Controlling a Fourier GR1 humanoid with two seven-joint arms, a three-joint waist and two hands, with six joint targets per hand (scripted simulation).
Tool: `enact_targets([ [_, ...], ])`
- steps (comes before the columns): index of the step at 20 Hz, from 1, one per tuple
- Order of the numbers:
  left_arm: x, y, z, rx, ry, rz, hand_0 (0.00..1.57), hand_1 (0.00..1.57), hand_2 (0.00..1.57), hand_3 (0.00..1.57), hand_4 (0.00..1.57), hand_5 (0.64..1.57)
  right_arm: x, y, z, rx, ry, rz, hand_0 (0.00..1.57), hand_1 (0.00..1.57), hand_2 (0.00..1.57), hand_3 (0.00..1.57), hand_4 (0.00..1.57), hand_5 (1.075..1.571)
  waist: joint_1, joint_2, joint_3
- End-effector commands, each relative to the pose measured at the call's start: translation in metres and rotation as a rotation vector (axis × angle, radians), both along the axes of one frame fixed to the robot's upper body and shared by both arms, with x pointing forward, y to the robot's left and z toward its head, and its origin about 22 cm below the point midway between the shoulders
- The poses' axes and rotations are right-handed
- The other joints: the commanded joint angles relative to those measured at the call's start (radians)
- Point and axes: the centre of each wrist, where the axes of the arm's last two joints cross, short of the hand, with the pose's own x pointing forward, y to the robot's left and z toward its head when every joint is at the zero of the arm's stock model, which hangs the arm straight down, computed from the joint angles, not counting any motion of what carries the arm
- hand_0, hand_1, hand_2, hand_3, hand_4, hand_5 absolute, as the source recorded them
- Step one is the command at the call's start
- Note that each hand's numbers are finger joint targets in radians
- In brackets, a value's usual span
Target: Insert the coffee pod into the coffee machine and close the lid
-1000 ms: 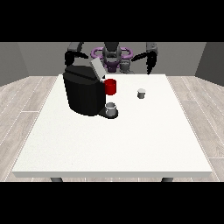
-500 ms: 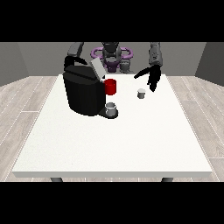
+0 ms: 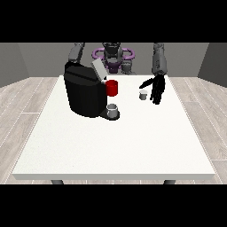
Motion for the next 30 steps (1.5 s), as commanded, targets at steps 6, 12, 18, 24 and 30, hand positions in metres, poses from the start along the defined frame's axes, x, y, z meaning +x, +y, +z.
enact_targets([
  [6,0.022,0.004,-0.009,0.102,0.087,-0.025,0.0,0.0,0.0,0.0,0.0,1.571,0.01,0.015,0.009,-0.019,-0.026,0.006,0.0,0.0,0.0,0.0,0.35,1.571,-0.021,0.046,-0.0002],
  [12,0.021,-0.012,-0.028,0.123,0.182,-0.02,0.0,0.0,0.0,0.0,0.0,1.571,0.011,0.007,-0.005,-0.01,0.035,-0.015,0.0,0.0,0.0,0.0,0.37,1.571,-0.004,-0.004,0.0001],
  [18,0.022,0.004,-0.027,0.149,0.142,-0.057,0.0,0.0,0.39,0.0,0.0,1.571,0.016,0.015,0.005,0.01,0.001,-0.06,0.0,0.0,0.0,0.0,0.4,1.571,-0.006,0.039,-0.0004],
  [24,0.019,-0.01,-0.037,0.187,0.129,-0.122,1.07,1.07,1.15,1.08,0.0,1.571,0.013,-0.002,-0.017,0.023,0.055,-0.071,0.0,0.0,0.0,0.0,0.4,1.571,0.01,-0.009,0.0001],
  [30,0.021,-0.027,-0.043,0.234,0.084,-0.129,1.21,1.21,1.22,1.09,0.0,1.571,0.021,-0.017,-0.01,0.004,0.033,-0.057,0.0,0.0,0.0,0.0,0.33,1.571,-0.008,0.009,0.0001],
])
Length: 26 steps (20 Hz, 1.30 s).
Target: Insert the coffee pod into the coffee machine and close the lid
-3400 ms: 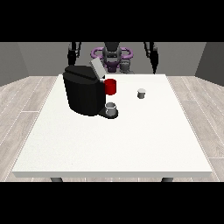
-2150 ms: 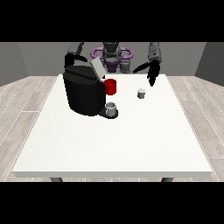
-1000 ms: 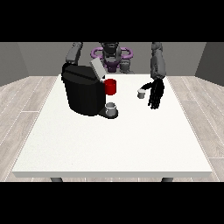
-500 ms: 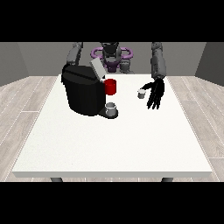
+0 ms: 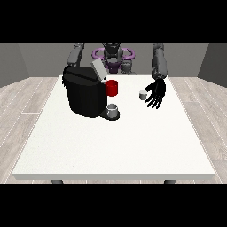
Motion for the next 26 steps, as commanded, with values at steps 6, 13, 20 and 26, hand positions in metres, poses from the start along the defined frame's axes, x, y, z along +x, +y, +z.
enact_targets([
  [6,-0.005,-0.065,-0.038,-0.016,0.11,-0.148,1.29,1.29,1.28,1.11,0.07,1.571,0.01,0.01,-0.005,0.02,0.053,-0.042,0.0,0.0,0.0,0.0,0.37,1.571,0.027,-0.044,-0.0133],
  [13,-0.002,-0.056,-0.038,0.015,0.104,-0.123,1.14,1.14,1.25,1.17,0.42,1.571,0.002,-0.003,-0.015,-0.002,0.096,-0.02,0.0,0.0,0.0,0.0,0.41,1.571,0.019,-0.081,-0.0135],
  [20,0.0,-0.054,-0.036,-0.012,-0.006,-0.183,1.3,1.3,1.38,1.34,0.68,1.571,-0.003,-0.029,-0.03,0.029,0.097,-0.052,0.0,0.0,0.0,0.0,0.29,1.571,0.043,-0.089,-0.0134],
  [26,0.01,-0.072,-0.018,-0.128,0.04,-0.206,1.46,1.46,1.44,1.35,0.57,1.571,-0.023,-0.047,-0.064,0.029,0.168,-0.092,0.0,0.0,0.0,0.0,0.28,1.571,0.091,-0.175,-0.013],
])
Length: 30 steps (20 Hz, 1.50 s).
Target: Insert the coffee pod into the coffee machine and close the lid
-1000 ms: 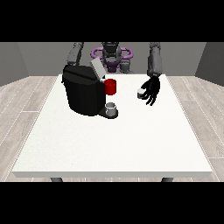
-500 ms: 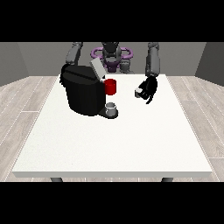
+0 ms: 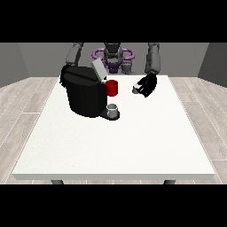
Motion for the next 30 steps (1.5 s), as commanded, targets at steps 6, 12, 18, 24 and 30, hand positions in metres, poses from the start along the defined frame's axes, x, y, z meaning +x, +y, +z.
enact_targets([
  [6,0.022,-0.029,0.037,-0.059,-0.006,-0.055,1.42,1.42,1.39,1.29,0.6,1.571,-0.005,0.006,-0.021,-0.038,0.026,0.006,0.0,0.0,0.0,0.0,0.22,1.571,0.017,-0.047,-0.0005],
  [12,0.039,-0.036,0.074,-0.114,0.022,-0.04,1.45,1.45,1.45,1.39,0.6,1.571,-0.012,0.007,-0.018,-0.006,0.069,0.04,0.0,0.0,0.0,0.0,0.34,1.571,-0.028,-0.126,-0.0005],
  [18,0.032,-0.033,0.069,-0.08,-0.001,-0.067,1.46,1.46,1.47,1.42,0.63,1.571,-0.006,-0.02,-0.001,-0.031,0.055,0.016,0.0,0.0,0.0,0.0,0.23,1.571,-0.009,-0.104,-0.0006],
  [24,0.044,-0.064,0.108,-0.143,-0.015,-0.071,1.36,1.36,1.41,1.36,0.66,1.571,-0.013,-0.031,-0.013,-0.01,0.055,0.019,0.0,0.0,0.0,0.0,0.19,1.571,-0.009,-0.115,-0.0003],
  [30,0.06,-0.071,0.16,-0.181,-0.099,-0.023,1.5,1.5,1.47,1.25,0.62,1.571,0.01,-0.028,0.006,0.007,-0.007,0.054,0.0,0.0,0.0,0.0,0.26,1.571,-0.043,-0.026,-0.0002],
])
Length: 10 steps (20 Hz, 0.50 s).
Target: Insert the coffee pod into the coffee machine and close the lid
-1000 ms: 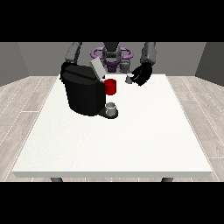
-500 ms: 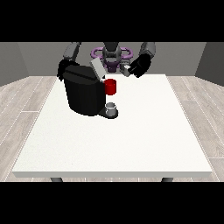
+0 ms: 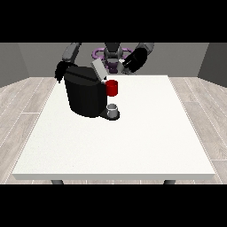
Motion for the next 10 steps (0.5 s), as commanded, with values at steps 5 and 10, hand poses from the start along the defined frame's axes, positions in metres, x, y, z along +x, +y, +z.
enact_targets([
  [5,0.014,0.011,0.035,-0.037,-0.082,0.082,1.36,1.36,1.42,1.36,0.61,1.571,0.022,0.009,0.026,-0.018,-0.099,0.114,0.0,0.0,0.0,0.0,0.12,1.571,-0.066,0.122,-0.0004],
  [10,0.021,0.017,0.075,-0.046,-0.146,0.076,1.39,1.39,1.44,1.36,0.63,1.571,0.029,0.017,0.021,0.009,-0.171,0.167,0.0,0.0,0.0,0.0,0.07,1.571,-0.047,0.193,0.0001],
])
